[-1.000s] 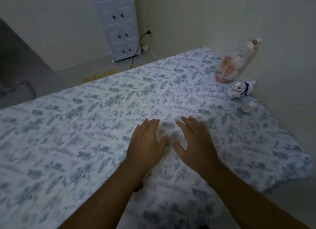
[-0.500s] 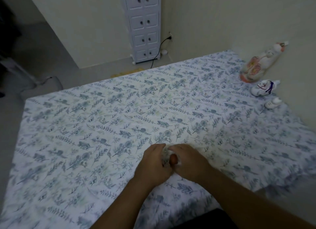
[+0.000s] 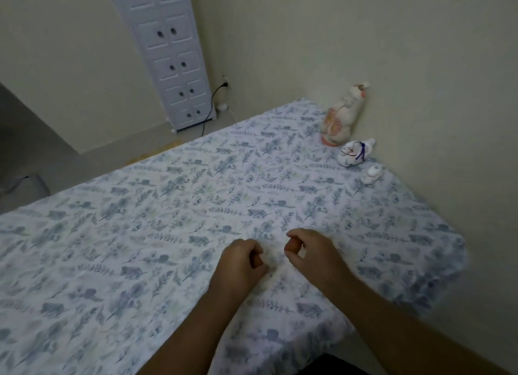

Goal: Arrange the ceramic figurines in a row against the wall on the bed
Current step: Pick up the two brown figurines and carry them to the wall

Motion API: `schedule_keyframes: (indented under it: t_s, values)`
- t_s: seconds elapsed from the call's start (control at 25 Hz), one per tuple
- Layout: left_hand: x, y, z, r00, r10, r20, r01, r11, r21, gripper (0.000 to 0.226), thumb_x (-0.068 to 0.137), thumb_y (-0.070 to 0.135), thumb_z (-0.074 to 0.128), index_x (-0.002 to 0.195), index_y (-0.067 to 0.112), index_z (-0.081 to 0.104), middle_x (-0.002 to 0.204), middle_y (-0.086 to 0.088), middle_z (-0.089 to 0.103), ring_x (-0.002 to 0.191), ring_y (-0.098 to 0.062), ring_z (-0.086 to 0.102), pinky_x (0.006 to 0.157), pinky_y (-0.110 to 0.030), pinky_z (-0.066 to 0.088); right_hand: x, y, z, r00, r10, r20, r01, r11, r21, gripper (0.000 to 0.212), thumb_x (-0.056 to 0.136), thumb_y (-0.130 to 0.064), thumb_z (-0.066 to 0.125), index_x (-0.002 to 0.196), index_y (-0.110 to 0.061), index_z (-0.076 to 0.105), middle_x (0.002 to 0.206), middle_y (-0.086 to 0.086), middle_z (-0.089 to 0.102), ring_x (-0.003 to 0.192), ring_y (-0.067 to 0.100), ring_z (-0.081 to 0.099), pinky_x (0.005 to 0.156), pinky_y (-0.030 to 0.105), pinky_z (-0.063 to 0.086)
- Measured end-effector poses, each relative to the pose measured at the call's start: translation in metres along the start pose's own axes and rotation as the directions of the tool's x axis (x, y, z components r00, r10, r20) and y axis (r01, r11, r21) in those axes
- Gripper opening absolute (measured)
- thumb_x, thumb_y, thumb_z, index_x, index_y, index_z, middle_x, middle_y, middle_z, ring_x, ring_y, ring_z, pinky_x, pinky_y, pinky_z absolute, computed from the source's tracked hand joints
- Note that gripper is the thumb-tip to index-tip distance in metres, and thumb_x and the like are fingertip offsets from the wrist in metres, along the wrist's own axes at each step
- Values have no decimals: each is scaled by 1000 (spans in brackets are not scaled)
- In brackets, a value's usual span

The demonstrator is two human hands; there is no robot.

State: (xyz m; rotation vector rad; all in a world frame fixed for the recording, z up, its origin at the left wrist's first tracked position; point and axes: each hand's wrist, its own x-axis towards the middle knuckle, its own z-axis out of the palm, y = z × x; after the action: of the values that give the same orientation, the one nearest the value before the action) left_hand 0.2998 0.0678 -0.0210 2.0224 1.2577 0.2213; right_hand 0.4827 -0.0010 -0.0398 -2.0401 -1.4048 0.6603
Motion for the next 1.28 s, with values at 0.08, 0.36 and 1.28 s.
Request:
schedule_keyframes:
  t_s: [0.08,0.36,1.28]
  values:
    - [39,50,22,995,89,46,-89,996,12,22,80,11,78,100,17,71,90,2,67,81,-10,60,75,-20,51,14,39,-47,988,74,-135,-73,997,13,35,81,-17,80,114,-19,69,96,-3,68,86,8,58,84,29,55]
    - [168,198,122,905,391,165,-407,911,72,26,88,7,68,114,8,72,106,-12,68,97,-23,62,82,-22,44,60,166,-155,879,317,-357,-282,948,147,39,85,-14,76,122,-13,68,110,6,70,100,21,66,90,41,58]
    - [247,227,246,967,253,15,-248,955,-161,22,81,5,70,98,19,68,83,7,68,77,-12,63,68,-25,51,94,258,-162,854,397,-337,-346,916,202,10,88,-18,67,82,-22,60,73,-11,57,68,-1,54,59,21,44]
